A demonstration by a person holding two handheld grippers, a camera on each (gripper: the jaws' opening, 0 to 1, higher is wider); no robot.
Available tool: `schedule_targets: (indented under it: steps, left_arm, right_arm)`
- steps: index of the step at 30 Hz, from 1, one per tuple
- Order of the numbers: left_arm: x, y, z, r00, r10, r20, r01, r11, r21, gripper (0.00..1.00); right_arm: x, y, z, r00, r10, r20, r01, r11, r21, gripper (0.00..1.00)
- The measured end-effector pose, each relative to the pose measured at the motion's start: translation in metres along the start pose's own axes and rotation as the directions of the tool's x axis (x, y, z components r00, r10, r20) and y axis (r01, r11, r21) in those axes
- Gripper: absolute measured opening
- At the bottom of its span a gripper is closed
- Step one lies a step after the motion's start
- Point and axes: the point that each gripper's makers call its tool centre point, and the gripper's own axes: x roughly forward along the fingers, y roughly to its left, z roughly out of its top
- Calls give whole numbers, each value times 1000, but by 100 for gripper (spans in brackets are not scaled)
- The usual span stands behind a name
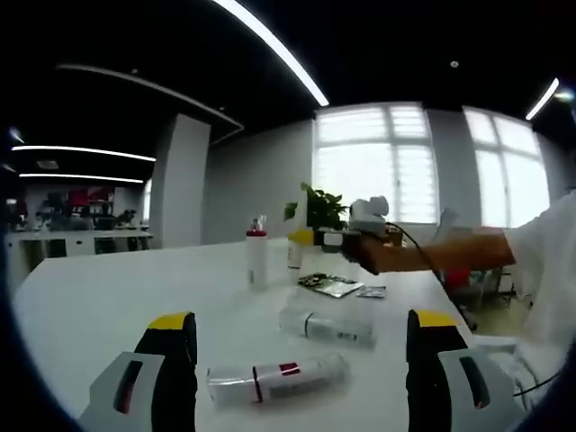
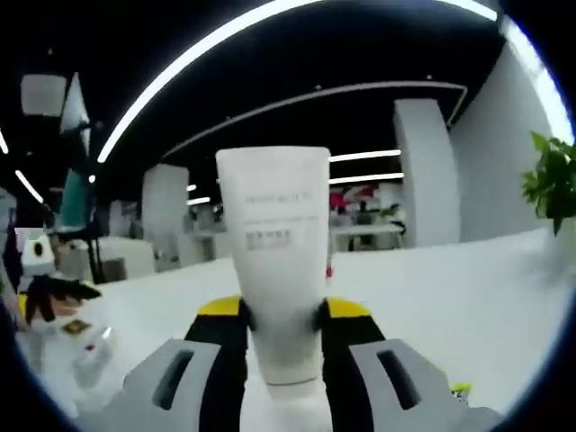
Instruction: Arrange the skincare products in the storage area until every visible bottle or jar stands upright without overlapping.
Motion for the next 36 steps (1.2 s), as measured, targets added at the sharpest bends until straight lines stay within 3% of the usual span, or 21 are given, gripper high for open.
schedule_targets:
  steps: [1, 8, 14, 20, 36]
  left_arm:
    - [0, 0, 0, 1000, 0, 0, 0, 1000, 0, 100]
    - [0, 0, -1, 1000, 3, -2, -3, 1000, 0, 100]
    - [0, 0, -1, 1000, 5, -3, -5, 1000, -1, 100]
    - [-1, 1, 1, 1000, 8, 1, -8, 1000, -1, 100]
    - [0, 5, -2, 1000, 21, -8, -21, 1000, -10, 100]
  right_arm:
    - [0, -1, 1, 1000, -31, 4, 31, 999, 29, 29]
    - [8, -8, -6, 995, -99, -30, 100, 995, 28, 29]
    - [3, -14, -13, 980, -189, -67, 193, 980, 47, 30]
    - [-2, -8, -18, 974, -211, -83, 214, 977, 22, 30]
    - [4, -17, -26, 955, -279, -103, 279, 960, -22, 30]
